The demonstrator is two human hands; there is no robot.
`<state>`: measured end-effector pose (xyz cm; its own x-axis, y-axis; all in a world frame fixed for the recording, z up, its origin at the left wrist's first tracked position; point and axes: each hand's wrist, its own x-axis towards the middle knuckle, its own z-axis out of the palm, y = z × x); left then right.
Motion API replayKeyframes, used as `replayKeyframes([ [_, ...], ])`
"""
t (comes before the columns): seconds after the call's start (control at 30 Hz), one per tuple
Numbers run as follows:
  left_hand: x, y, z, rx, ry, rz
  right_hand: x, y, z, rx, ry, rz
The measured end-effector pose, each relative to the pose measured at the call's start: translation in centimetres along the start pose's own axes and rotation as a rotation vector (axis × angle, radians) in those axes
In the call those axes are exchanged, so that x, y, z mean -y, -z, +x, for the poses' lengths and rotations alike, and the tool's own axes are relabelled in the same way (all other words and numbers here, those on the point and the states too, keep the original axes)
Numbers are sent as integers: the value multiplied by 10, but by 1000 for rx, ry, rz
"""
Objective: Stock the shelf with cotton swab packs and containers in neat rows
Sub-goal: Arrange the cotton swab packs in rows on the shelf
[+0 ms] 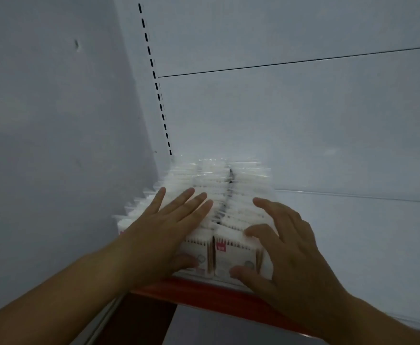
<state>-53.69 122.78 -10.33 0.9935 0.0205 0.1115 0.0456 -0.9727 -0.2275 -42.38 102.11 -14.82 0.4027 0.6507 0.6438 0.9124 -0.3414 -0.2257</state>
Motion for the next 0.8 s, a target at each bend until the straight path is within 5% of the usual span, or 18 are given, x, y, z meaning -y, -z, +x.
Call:
replayKeyframes([
  [0.13,25,4,-25,-147,104,-151,6,6,3,-16,-74,6],
  [0.27,33,-12,-34,-69,190,-113,11,0,16,218,-240,-39],
  [0.43,33,-37,-15,-181,177,-210,12,-10,23,362,-197,-93],
  [0.63,39,-40,-1,-135,148,-123,15,-8,22,370,-198,-149],
  [0.8,46,-27,10,-5,35,-135,19,12,27,564,-171,-303],
])
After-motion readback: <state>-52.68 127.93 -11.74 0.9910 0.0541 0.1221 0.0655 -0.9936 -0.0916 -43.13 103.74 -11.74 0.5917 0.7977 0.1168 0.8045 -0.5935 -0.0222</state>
